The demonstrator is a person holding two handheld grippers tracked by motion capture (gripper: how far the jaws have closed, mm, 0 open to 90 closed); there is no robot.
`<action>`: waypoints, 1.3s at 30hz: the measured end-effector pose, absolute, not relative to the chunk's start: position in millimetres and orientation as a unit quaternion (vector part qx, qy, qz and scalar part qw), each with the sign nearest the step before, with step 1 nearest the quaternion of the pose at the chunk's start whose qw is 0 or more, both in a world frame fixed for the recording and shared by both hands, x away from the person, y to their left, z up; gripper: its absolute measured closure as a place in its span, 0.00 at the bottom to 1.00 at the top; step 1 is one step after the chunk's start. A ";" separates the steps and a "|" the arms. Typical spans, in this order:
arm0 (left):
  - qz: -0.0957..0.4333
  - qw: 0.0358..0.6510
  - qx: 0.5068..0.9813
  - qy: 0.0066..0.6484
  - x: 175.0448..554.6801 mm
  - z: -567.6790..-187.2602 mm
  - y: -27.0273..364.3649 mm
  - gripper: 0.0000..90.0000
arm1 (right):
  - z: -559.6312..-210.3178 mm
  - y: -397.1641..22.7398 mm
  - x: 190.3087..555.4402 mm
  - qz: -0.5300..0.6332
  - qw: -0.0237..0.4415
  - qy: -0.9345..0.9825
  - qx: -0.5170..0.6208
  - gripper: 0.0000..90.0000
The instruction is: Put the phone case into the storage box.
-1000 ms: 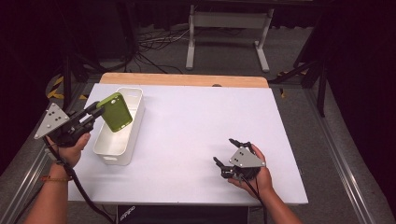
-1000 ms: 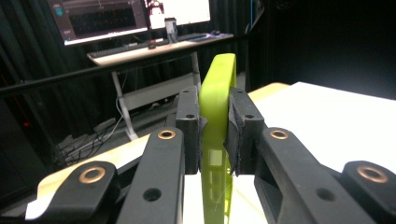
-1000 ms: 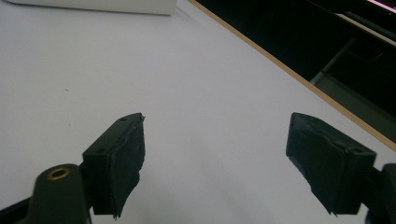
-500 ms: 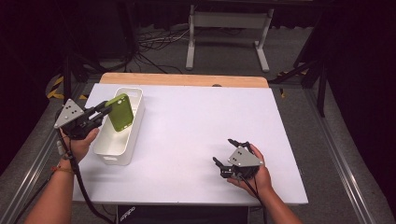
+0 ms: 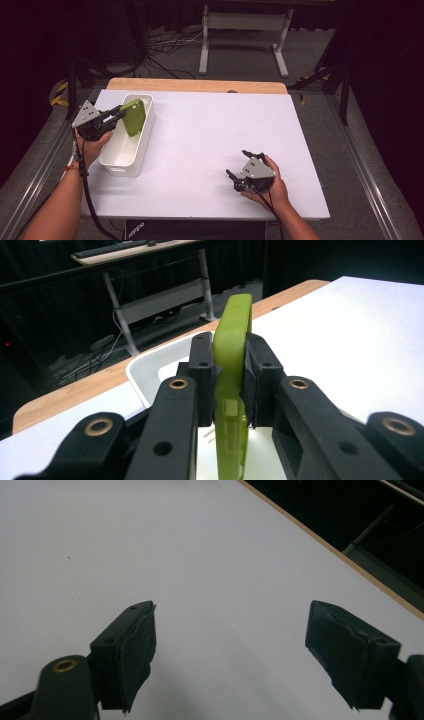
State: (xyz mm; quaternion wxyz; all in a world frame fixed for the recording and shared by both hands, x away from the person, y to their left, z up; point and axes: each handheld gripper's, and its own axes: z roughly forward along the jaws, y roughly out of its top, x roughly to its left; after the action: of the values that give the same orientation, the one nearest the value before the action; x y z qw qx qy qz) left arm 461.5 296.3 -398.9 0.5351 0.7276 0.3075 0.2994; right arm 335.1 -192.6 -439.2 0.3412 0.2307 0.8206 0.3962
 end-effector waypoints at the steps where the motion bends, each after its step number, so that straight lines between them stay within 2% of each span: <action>1: 0.295 0.539 0.727 0.306 464.5 -398.9 297.6 0.86 | -439.7 -192.0 335.2 0.395 0.342 0.821 0.230 0.24; 9: 0.279 0.541 0.733 0.304 481.1 -401.8 309.7 0.85 | -444.4 -188.1 337.1 0.393 0.322 0.831 0.225 0.24; 14: 0.288 0.498 0.757 0.309 487.1 -410.0 302.9 0.84 | -444.6 -185.7 336.2 0.389 0.320 0.836 0.219 0.24; 21: 0.289 0.477 0.764 0.324 496.6 -420.3 301.6 0.84 | -445.7 -186.2 335.8 0.386 0.315 0.839 0.218 0.25; 39: 0.324 0.459 0.747 0.355 515.5 -415.6 291.6 0.89 | -449.3 -184.2 337.7 0.379 0.301 0.849 0.210 0.25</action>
State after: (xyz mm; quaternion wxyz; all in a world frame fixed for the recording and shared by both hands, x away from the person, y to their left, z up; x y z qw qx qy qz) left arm 515.5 291.6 -415.6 0.4587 0.7471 0.3555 0.3241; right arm 337.7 -184.2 -449.3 0.3005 0.2105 0.8494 0.3794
